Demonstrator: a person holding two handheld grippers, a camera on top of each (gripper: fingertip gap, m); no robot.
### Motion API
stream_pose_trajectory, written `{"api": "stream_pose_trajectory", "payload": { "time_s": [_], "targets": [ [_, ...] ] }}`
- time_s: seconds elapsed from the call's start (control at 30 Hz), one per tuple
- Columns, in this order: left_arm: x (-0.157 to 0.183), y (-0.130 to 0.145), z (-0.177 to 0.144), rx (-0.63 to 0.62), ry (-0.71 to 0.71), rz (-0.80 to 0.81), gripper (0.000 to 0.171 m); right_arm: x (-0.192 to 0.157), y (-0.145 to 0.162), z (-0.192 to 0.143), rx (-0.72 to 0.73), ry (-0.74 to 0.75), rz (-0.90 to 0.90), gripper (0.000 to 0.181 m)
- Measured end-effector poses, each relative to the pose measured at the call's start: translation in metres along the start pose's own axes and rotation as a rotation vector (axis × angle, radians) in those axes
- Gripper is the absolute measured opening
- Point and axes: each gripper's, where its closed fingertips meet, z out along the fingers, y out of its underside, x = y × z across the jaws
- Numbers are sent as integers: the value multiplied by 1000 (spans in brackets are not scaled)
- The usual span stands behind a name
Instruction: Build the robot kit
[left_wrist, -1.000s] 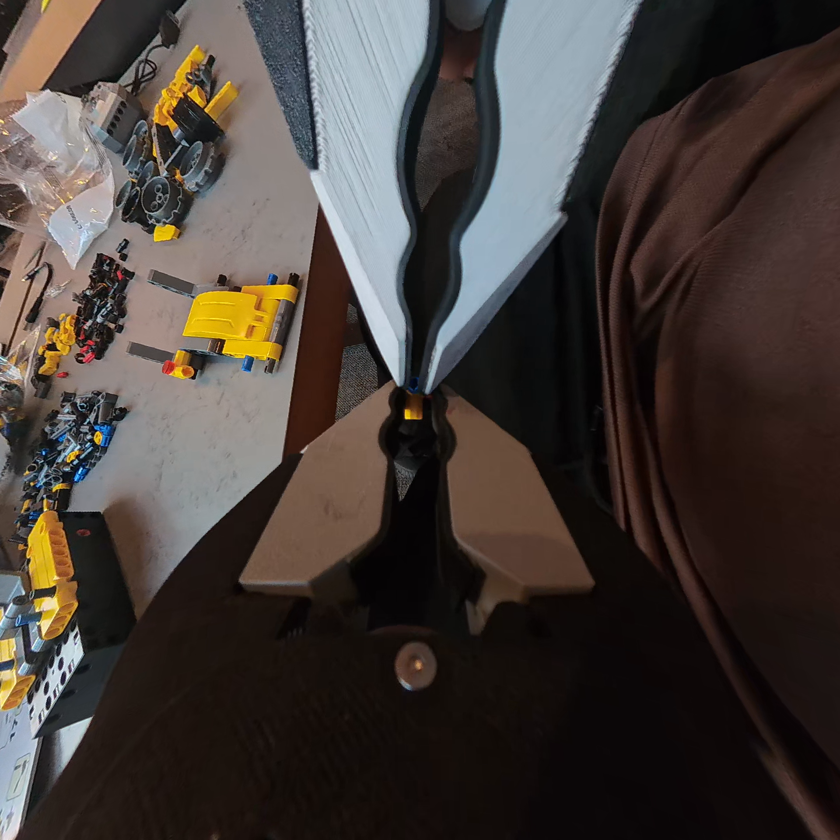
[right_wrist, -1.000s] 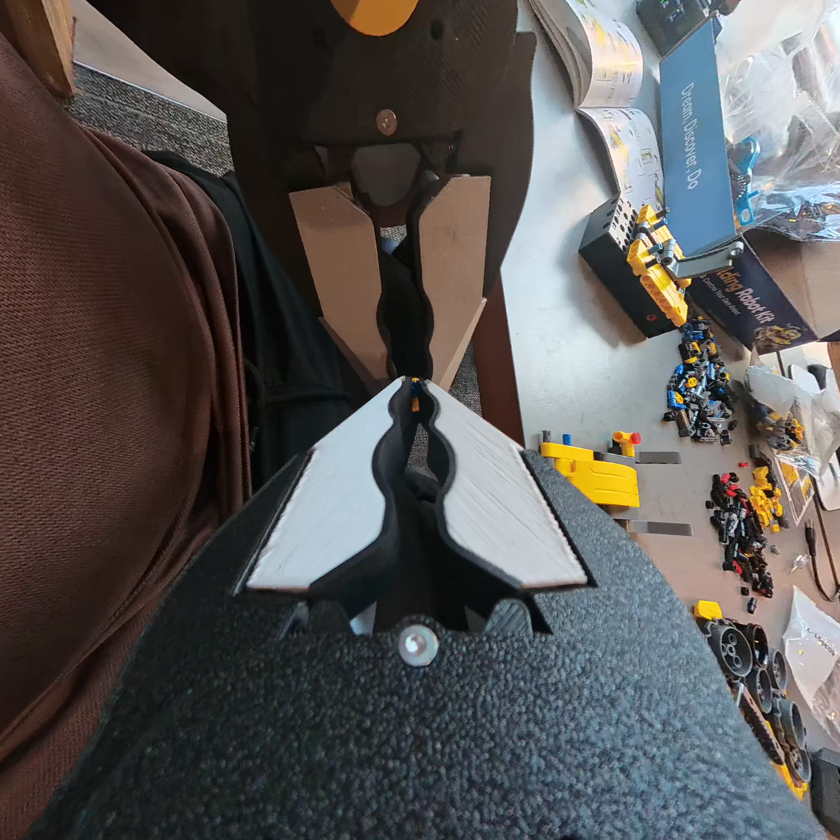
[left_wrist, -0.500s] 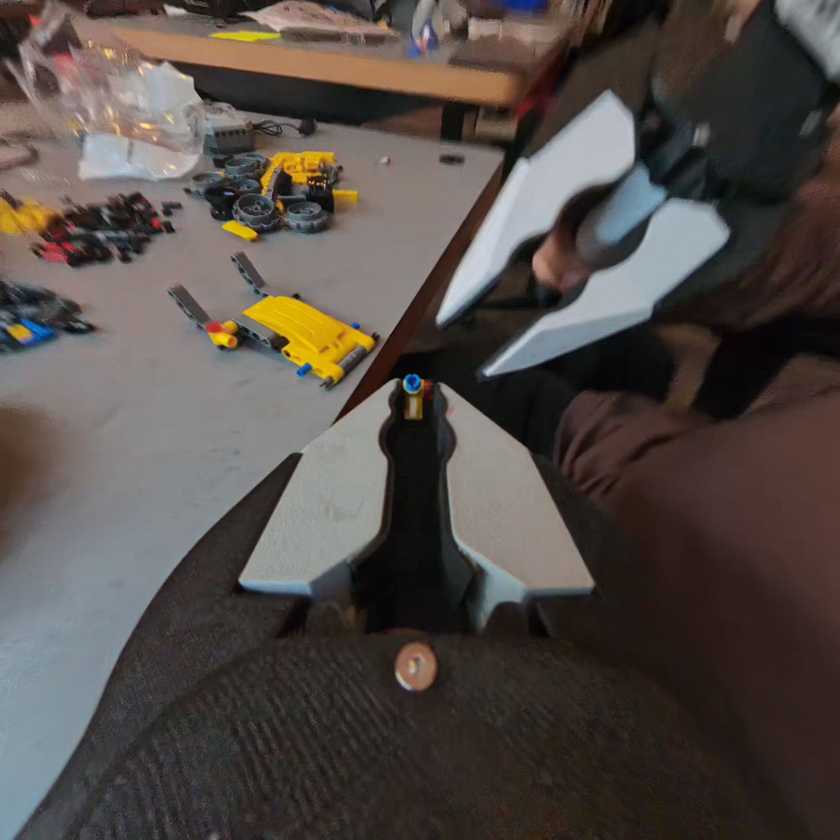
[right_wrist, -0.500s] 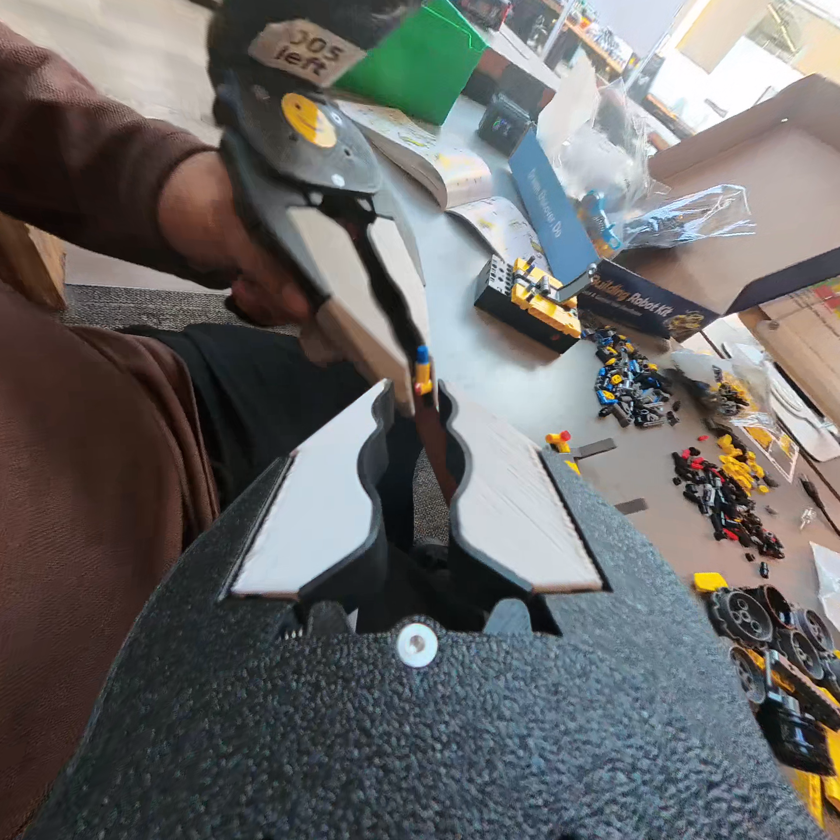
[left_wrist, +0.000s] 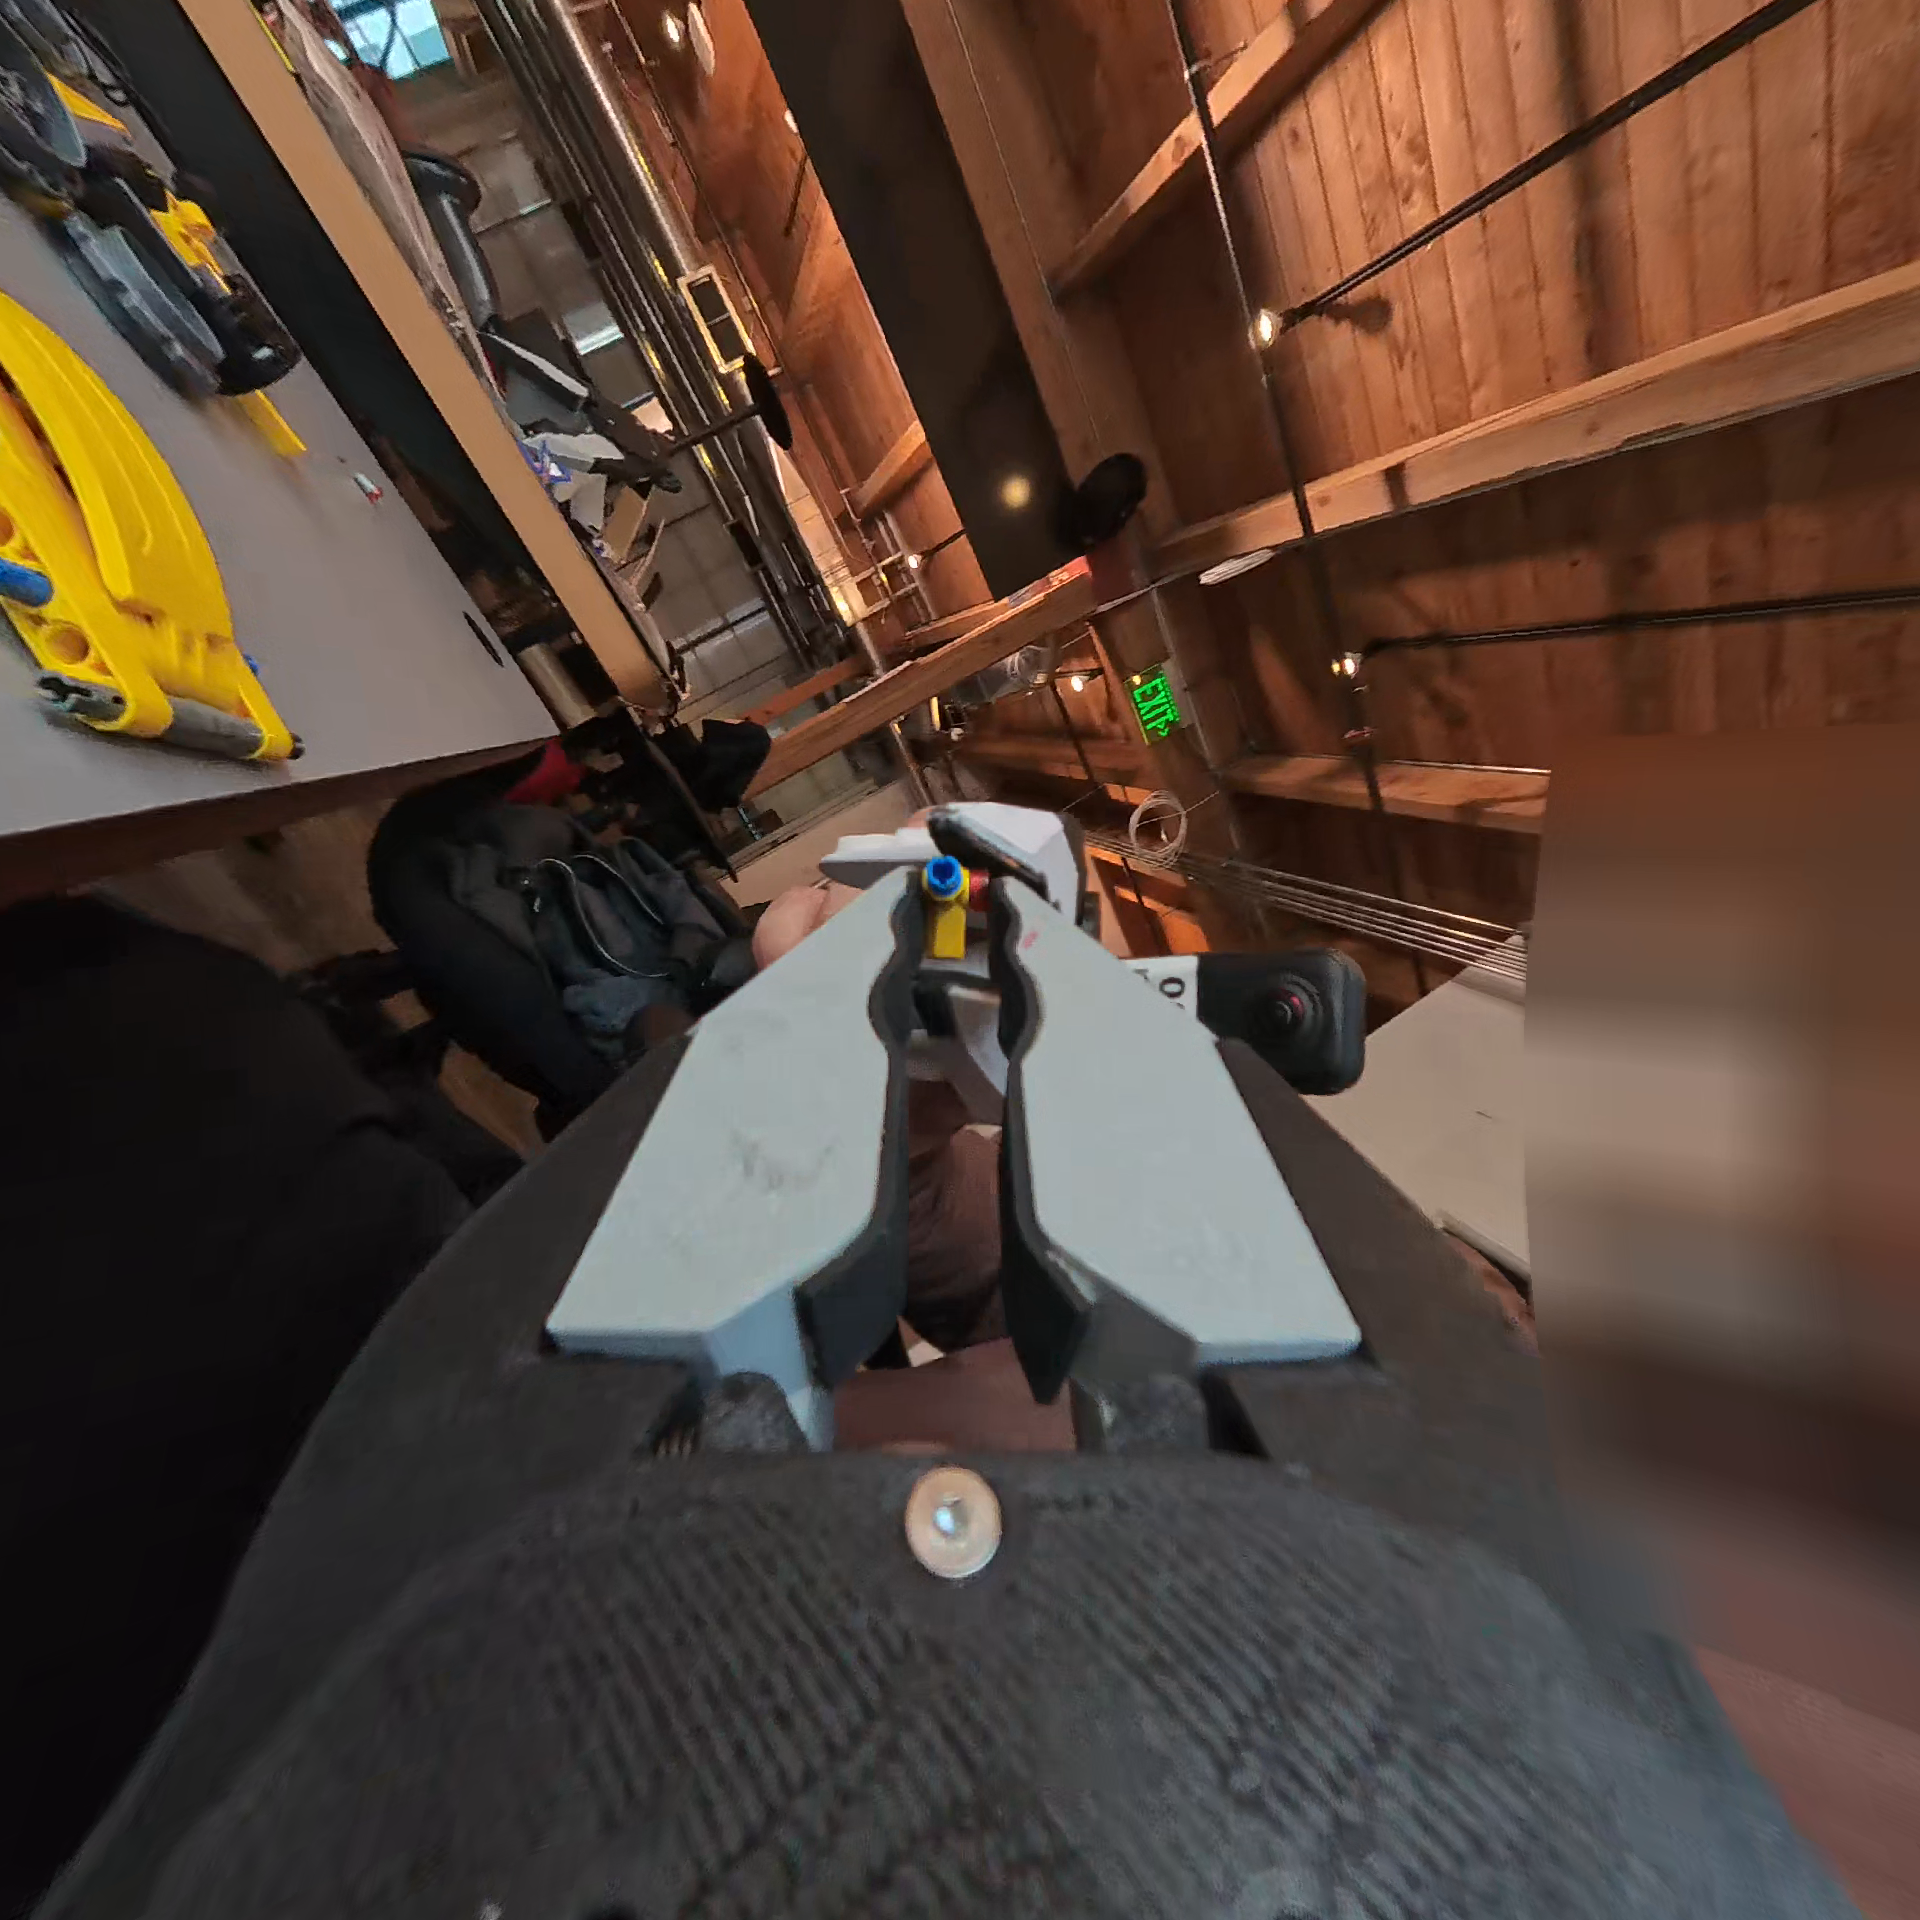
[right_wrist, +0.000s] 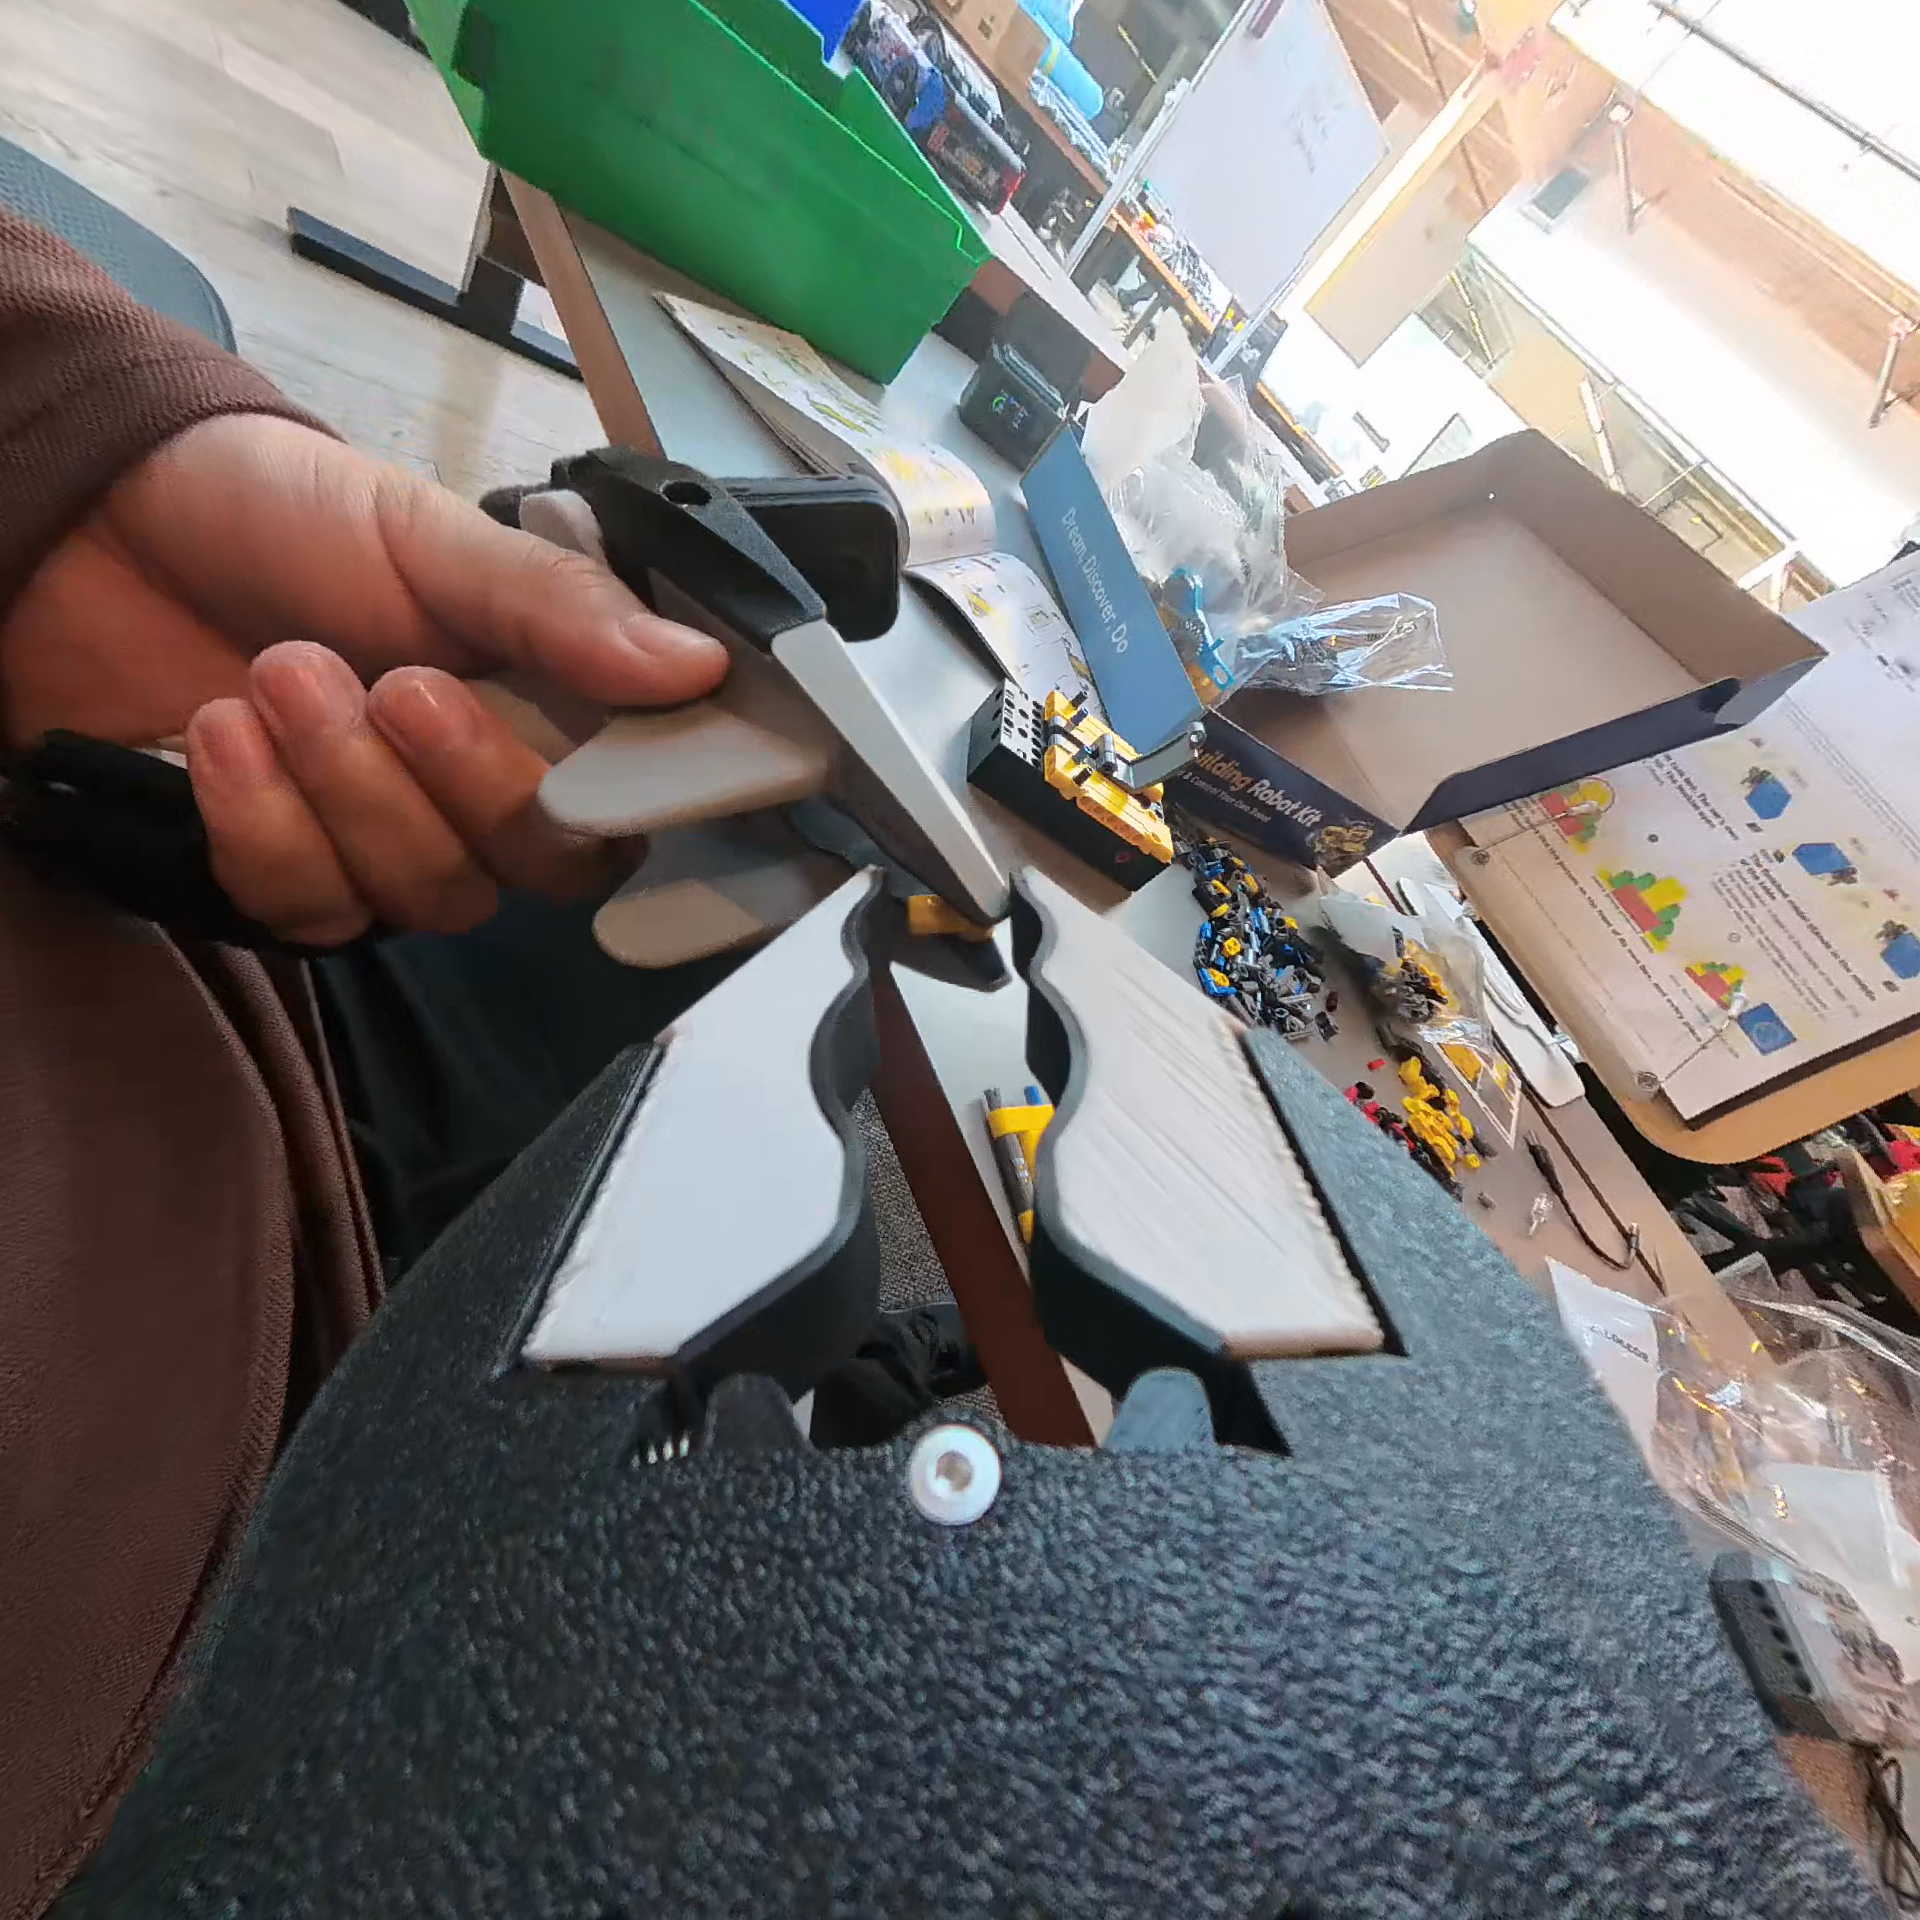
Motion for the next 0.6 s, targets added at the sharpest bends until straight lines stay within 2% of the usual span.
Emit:
{"api": "stream_pose_trajectory", "payload": {
  "time_s": [0.17,0.23,0.37,0.5,0.6],
  "targets": [
    [0,2,-2,-64,9,33,9,-1,-1,-1,5,-12,3,15],
    [-6,-1,-5,-73,-30,66,14,0,3,1,-12,-14,2,15],
    [-9,-5,-7,-83,-61,116,10,2,8,2,-19,-35,48,15],
    [-19,-15,-15,-76,-128,144,28,19,19,-2,-34,-15,104,15],
    [-21,-20,-19,-141,-211,280,37,42,53,-6,-123,-39,185,16]
  ]
}}
